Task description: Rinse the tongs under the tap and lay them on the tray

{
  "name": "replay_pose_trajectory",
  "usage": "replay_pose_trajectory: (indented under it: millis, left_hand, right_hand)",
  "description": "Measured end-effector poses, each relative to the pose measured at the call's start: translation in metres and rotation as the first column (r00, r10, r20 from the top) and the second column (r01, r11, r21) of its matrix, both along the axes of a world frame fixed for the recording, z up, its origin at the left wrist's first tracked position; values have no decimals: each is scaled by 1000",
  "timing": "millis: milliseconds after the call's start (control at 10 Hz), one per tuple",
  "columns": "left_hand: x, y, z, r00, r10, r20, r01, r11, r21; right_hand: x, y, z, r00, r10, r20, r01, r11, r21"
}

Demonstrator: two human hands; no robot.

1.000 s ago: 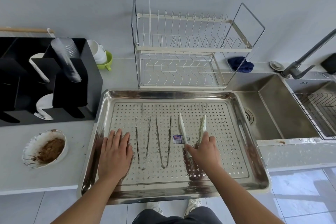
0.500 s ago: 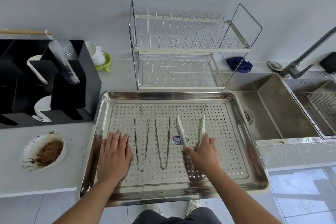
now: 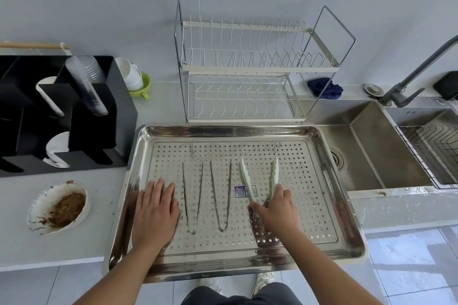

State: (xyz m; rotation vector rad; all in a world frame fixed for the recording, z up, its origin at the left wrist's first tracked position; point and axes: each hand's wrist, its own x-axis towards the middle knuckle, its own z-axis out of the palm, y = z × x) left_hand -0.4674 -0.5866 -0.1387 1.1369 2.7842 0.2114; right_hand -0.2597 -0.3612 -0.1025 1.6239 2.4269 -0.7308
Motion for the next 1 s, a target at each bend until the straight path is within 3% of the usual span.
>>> replay_pose_trajectory:
  millis: [700,900,1000]
  left_hand:
    - [-1,1,5,1000,12,28,-12,1000,-19]
    - [-8,19,34,993,68,100,-69,998,6]
    - [-13,42,62,998,-1,67,0,1000,25]
  right_hand:
    - [11,7,-1,999,-22,-44,23,1000,9]
    - [7,23,18,990,62,-126,-52,995,80]
    - [-8,36,40,972,149,-183,-121,981,154]
